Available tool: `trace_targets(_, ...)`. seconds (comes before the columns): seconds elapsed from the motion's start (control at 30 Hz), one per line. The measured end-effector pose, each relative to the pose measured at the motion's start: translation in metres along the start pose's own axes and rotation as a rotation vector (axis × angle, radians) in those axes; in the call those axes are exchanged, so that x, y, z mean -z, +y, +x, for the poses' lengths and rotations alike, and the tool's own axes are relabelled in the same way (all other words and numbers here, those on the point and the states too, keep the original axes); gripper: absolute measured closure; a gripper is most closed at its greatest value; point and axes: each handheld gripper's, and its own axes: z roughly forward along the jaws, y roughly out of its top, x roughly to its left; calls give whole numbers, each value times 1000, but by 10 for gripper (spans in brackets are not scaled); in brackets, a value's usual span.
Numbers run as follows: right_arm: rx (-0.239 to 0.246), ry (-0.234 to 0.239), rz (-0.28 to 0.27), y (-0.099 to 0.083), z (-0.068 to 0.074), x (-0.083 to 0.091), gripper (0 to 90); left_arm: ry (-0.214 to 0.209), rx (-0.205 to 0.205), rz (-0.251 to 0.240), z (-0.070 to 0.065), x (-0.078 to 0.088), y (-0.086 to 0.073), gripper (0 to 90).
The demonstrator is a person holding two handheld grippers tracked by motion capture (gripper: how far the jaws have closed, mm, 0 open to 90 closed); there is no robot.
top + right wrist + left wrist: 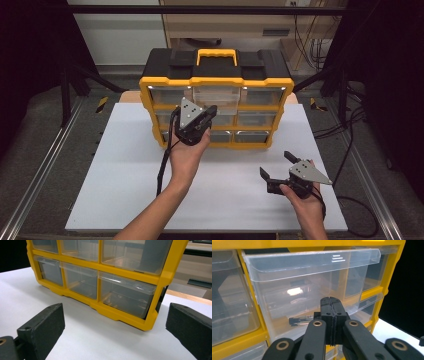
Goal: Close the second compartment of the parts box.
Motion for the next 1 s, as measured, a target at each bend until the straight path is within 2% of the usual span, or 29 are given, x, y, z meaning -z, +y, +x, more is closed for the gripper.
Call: trace_targets(1.0,-8,0,1,0,0,1,29,24,-6,11,8,-10,2,898)
